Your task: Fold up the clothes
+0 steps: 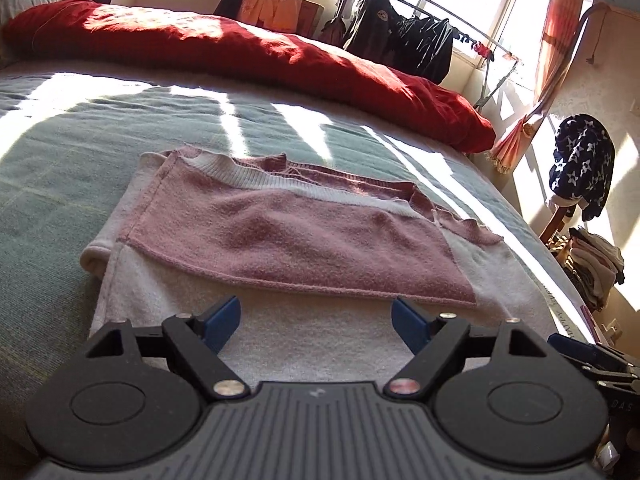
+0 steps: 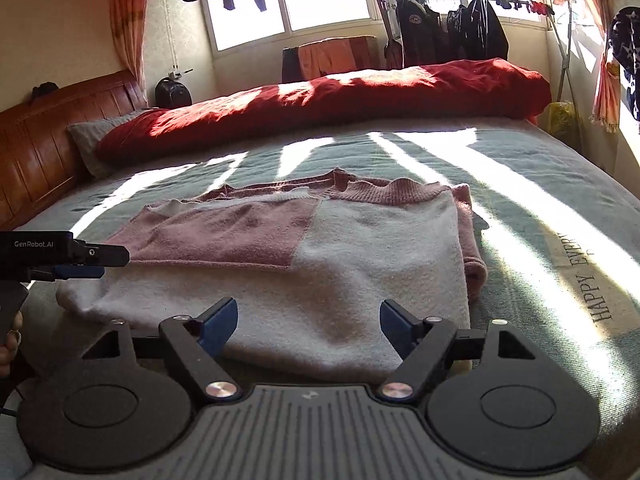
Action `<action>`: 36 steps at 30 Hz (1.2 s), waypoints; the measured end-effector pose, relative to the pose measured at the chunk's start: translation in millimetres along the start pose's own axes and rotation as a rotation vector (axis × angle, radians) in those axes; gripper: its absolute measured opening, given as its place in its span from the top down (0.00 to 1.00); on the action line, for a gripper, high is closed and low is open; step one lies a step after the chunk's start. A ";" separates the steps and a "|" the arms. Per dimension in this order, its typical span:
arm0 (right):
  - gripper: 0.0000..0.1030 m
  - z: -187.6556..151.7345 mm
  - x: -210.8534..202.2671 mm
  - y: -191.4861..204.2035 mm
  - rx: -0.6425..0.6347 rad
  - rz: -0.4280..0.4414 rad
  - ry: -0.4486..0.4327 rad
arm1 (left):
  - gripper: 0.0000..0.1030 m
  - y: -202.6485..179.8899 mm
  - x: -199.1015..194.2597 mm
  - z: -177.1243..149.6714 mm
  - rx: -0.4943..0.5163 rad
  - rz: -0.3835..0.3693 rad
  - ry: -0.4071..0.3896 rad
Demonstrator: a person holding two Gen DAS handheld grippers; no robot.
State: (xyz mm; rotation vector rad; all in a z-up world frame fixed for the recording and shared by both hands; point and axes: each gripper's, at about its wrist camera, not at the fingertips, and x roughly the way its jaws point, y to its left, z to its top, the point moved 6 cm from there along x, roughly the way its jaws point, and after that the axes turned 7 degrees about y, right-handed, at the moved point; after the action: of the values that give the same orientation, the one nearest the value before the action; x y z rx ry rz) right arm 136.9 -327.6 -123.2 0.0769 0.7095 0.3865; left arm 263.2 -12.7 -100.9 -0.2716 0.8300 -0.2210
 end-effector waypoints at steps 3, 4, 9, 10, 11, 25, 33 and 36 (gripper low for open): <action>0.20 -12.0 17.4 3.5 -0.006 -0.016 0.076 | 0.19 10.6 11.8 -16.9 -0.040 0.021 0.062; 0.20 -15.7 19.5 3.3 -0.007 -0.015 0.087 | 0.19 13.0 9.2 -21.0 -0.042 0.014 0.051; 0.17 -26.2 15.1 0.7 -0.011 0.010 0.084 | 0.19 21.1 -12.8 -14.1 -0.019 0.023 0.000; 0.16 -26.3 15.1 0.2 -0.007 0.014 0.083 | 0.19 25.3 -14.7 -9.5 -0.020 0.033 -0.015; 0.14 -26.1 15.7 0.5 -0.005 0.016 0.083 | 0.19 31.4 -15.0 -6.0 -0.035 0.041 -0.026; 0.09 -1.1 0.2 1.3 -0.044 0.000 0.020 | 0.19 44.7 -20.3 22.8 -0.040 0.050 -0.080; 0.07 40.8 20.4 -20.3 -0.062 -0.070 -0.002 | 0.19 42.8 8.4 42.5 -0.016 -0.001 -0.082; 0.06 43.2 39.0 -28.8 -0.044 -0.064 0.034 | 0.19 54.6 21.7 40.1 -0.019 0.018 -0.043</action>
State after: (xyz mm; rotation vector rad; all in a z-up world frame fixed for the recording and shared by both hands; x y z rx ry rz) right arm 201.0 -337.2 -120.4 0.0059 0.7346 0.3424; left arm 312.3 38.3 -107.8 -0.2852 0.7921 -0.1901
